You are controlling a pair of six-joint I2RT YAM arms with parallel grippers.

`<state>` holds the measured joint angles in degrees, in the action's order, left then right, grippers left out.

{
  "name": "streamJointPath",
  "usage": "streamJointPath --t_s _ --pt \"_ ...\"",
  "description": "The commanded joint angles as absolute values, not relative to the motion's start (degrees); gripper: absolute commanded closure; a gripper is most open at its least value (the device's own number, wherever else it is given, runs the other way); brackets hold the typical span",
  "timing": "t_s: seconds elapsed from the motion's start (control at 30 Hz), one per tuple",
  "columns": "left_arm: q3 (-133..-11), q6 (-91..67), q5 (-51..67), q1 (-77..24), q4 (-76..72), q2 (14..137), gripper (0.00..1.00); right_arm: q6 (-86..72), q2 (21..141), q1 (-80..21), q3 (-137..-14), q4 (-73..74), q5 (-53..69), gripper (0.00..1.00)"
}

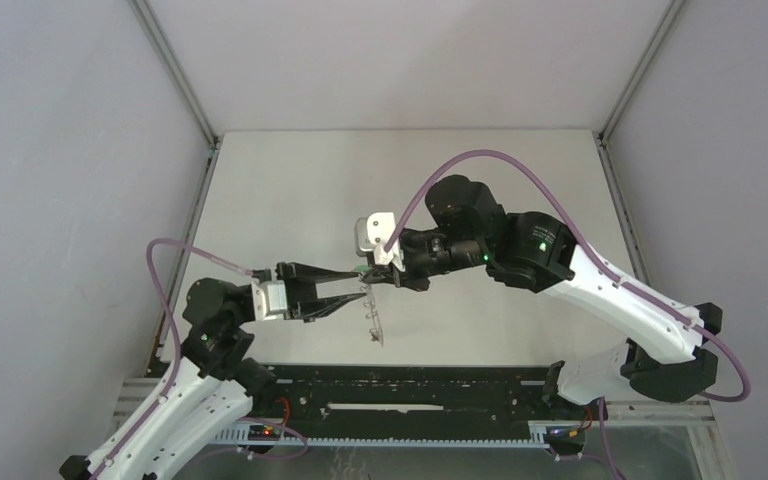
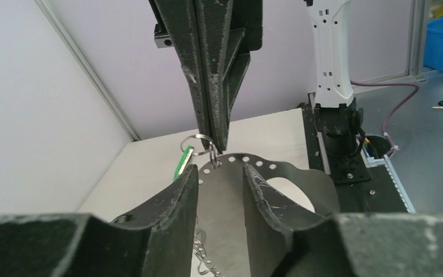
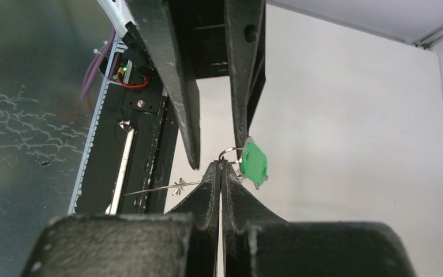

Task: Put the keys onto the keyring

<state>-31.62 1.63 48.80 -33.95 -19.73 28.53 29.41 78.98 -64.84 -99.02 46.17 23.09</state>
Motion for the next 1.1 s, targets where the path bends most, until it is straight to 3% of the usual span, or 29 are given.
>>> streamJointPath --t_s 0.0,0.07,0.13,0.33,0.57,1.07 --pt "-36.1 13.5 50.7 -34.2 -10.0 25.9 0.59 26.8 76.1 -62.8 -98.9 46.2 24.8 1.00" --pt "-38.5 20.8 51.1 -34.2 -1.7 24.9 0.50 26.3 75.9 -61.8 -99.0 47.5 26.8 1.00" --pt "-40.7 26.3 49.6 -34.2 6.2 24.1 0.49 26.1 75.8 -61.1 -99.0 49.0 28.8 1.00" --pt "-43.8 35.4 48.0 -34.2 9.7 24.6 0.44 25.6 79.0 -60.5 -101.2 55.2 36.4 1.00" --pt "-48.3 35.7 59.2 -34.2 15.8 30.6 0.37 25.1 82.5 -61.6 -103.3 57.4 38.8 1.00" --pt "-49.9 37.7 64.0 -34.3 20.0 33.2 0.55 26.2 87.2 -62.0 -107.1 59.8 41.9 1.00"
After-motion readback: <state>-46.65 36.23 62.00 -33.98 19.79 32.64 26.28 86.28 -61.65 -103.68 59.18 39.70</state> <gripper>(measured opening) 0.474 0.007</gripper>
